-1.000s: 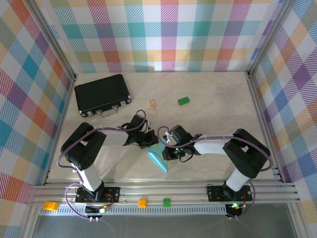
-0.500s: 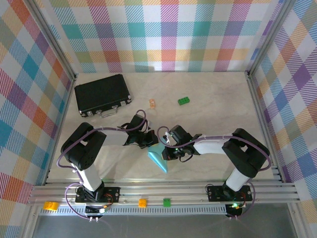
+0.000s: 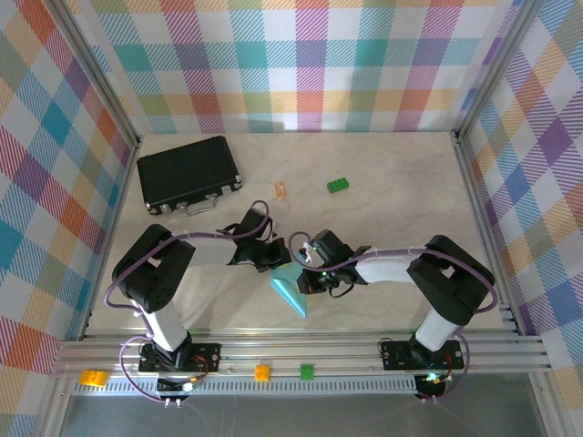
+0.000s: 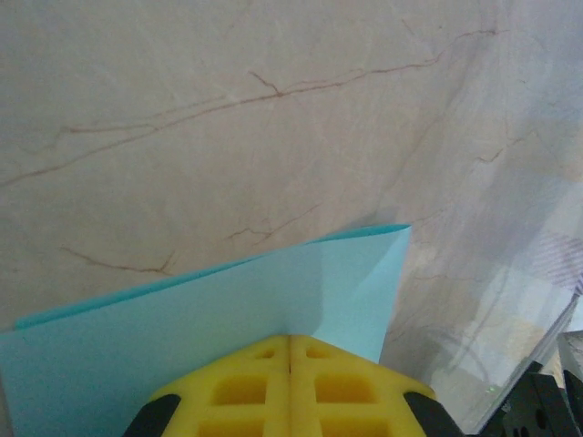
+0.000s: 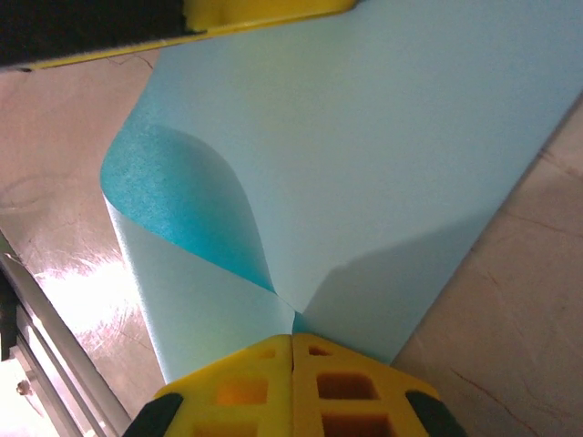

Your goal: Fold a paper plane with a square sheet of paper (pick it up from the middle)

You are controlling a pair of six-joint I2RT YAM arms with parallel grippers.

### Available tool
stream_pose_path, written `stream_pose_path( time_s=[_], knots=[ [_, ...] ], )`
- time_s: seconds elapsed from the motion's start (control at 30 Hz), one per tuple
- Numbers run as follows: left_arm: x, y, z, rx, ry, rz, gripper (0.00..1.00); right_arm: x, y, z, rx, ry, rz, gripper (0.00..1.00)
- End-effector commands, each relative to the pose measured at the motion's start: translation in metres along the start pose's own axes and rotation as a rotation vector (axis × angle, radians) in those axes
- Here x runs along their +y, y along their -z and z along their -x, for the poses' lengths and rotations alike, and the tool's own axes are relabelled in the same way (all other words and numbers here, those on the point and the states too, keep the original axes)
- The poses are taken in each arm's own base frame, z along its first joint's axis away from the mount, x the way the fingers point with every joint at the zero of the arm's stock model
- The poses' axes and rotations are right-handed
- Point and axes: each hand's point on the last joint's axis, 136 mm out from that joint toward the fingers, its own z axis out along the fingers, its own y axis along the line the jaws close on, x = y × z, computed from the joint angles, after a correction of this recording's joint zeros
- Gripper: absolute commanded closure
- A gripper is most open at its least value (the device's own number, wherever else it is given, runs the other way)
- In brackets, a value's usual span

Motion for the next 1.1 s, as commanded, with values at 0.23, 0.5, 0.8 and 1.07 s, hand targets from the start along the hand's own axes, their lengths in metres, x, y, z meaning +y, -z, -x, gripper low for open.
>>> stream_pose_path(
  time_s=[0.23, 0.5, 0.8, 1.07],
  knots=[
    [-0.029, 0.049, 0.022, -0.137, -0.04, 0.022, 0.83, -0.02, -0.012, -0.006, 0.02, -0.064, -0.081, 1.0],
    [-0.033, 0.089, -0.008, -0.252, 0.083, -0.156, 1.0, -0.022, -0.014, -0.001, 0.014, -0.08, -0.097, 1.0],
    [-0.029, 0.072, -0.048, -0.174, 0.179, -0.28, 1.0, -0.026, -0.014, -0.003, 0.023, -0.08, -0.116, 1.0],
    [-0.03, 0.045, -0.057, -0.147, 0.194, -0.254, 1.0, -0.029, -0.014, -0.007, 0.029, -0.086, -0.125, 1.0]
  ],
)
